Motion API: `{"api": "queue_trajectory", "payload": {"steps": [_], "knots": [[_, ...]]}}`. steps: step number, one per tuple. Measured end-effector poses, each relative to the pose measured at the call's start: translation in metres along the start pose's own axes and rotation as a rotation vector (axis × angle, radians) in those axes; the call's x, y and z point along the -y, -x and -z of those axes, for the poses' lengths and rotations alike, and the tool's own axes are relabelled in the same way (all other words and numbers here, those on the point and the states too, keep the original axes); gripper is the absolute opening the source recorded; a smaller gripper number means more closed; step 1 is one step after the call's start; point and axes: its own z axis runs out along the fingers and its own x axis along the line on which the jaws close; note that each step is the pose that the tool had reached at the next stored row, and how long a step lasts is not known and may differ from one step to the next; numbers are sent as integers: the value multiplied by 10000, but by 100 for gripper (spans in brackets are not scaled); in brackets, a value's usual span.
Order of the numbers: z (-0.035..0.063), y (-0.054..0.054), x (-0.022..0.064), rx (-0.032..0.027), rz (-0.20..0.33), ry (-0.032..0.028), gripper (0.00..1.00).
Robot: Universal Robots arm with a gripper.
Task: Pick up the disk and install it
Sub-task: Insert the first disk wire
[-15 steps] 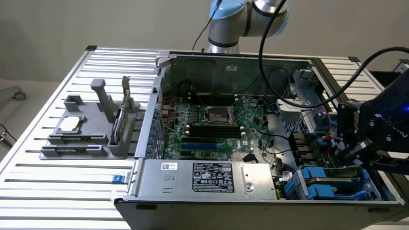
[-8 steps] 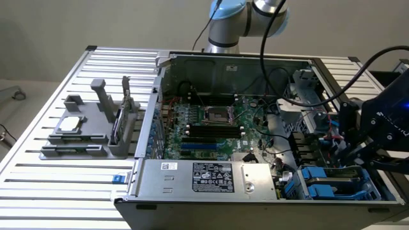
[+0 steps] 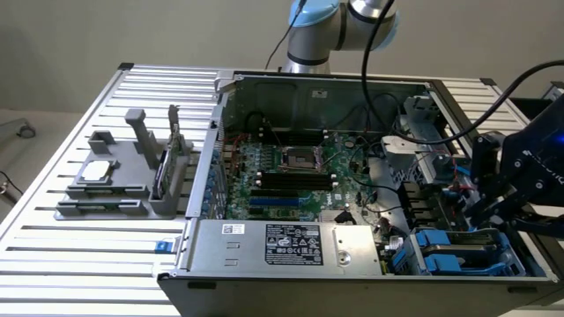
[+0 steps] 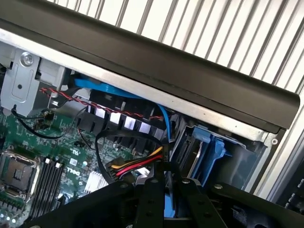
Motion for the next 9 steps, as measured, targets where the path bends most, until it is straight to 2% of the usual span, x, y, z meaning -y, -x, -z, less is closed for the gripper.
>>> {"api": "queue_trajectory", "payload": {"steps": [6,9], "knots": [[26,-1,2,5,-506,15,16],[34,-1,2,38,-761,10,16]]}}
